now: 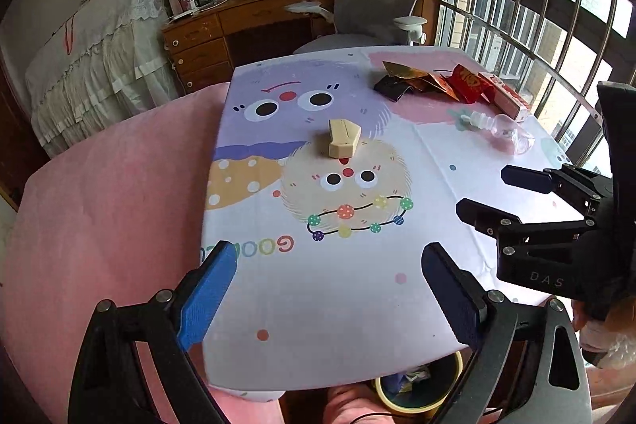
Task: Collect trash
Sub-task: 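Raise both tools from the bin back toward the table, then grasp the beige small box with the right gripper while the left gripper grasps the orange snack bag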
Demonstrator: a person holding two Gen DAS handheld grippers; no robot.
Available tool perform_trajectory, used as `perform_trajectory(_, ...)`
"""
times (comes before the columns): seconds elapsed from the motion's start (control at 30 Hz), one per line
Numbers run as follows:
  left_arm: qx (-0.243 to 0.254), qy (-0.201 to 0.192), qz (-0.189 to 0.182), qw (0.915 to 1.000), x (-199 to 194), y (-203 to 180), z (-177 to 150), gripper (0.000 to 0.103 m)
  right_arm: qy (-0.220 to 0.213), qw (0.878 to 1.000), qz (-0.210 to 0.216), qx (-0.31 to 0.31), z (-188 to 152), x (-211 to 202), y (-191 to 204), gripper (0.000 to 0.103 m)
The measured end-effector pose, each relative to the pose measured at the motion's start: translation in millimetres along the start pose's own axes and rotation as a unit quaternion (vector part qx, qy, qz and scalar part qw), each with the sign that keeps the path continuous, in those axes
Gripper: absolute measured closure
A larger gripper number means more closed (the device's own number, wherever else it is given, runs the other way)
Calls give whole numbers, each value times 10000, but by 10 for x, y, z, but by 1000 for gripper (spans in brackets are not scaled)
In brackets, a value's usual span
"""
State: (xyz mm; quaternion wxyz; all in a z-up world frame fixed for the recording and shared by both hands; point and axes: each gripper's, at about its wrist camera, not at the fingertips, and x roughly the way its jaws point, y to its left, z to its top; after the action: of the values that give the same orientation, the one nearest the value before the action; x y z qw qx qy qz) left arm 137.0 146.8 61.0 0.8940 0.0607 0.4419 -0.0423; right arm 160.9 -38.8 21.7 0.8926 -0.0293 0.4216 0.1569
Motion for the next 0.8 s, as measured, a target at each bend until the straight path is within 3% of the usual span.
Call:
perform_trajectory(0.13,159,169,-240,9994,594,413,345,16,13,9987,-84,-509,421,619,143,34)
perform_trajectory(0.23,12,362,-364,9987,1061,697,515,18,14,9935,-165,-1124,655,1095,234,34)
perform_trajectory(0.4,-285,579,-532,9965,1665,968,644,20,247,9866,-90,-1607,882,1739,226,34)
perform_trajectory(0.6,-477,776,-815,9925,2012,1022,633,20,468,9789,56,-1989,955,2220,218,34)
perform_trajectory(0.8,-593,850,-884,9907,2240,1111,699,20,377,9791,235,-1985,1150,2505,186,33)
